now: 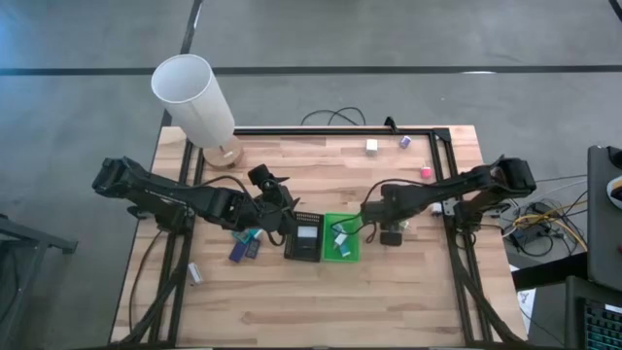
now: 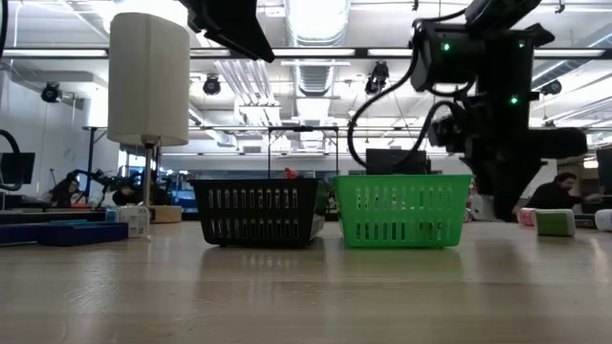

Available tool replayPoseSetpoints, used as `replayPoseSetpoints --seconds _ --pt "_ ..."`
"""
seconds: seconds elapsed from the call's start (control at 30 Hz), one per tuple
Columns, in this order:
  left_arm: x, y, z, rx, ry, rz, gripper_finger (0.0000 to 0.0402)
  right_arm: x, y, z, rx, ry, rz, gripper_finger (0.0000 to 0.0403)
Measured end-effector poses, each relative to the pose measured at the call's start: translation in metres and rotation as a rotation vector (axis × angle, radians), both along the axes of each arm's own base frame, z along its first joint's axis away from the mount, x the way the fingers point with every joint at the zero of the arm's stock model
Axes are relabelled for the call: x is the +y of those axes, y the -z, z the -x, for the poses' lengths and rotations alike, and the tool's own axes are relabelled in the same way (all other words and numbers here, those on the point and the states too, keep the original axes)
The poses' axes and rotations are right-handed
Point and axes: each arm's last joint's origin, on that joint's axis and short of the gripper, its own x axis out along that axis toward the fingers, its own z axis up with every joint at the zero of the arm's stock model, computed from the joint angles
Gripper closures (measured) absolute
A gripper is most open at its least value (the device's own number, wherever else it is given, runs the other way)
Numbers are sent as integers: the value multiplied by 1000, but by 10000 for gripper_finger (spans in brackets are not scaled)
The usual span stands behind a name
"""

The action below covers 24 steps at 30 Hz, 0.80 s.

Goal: Pick & Place Office items
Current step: Put the left white black charger adapter into the green basket

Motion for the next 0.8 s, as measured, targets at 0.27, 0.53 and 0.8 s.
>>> replayPoseSetpoints --seconds 0.27,0.53,0.8 --pt "0 0 0 2 0 0 99 -3 -34 12 -160 63 61 280" --pt "0 0 0 2 0 0 99 5 -75 27 -431 81 36 280" --pt "0 1 1 8 0 -1 99 29 -99 14 -752 14 -55 280"
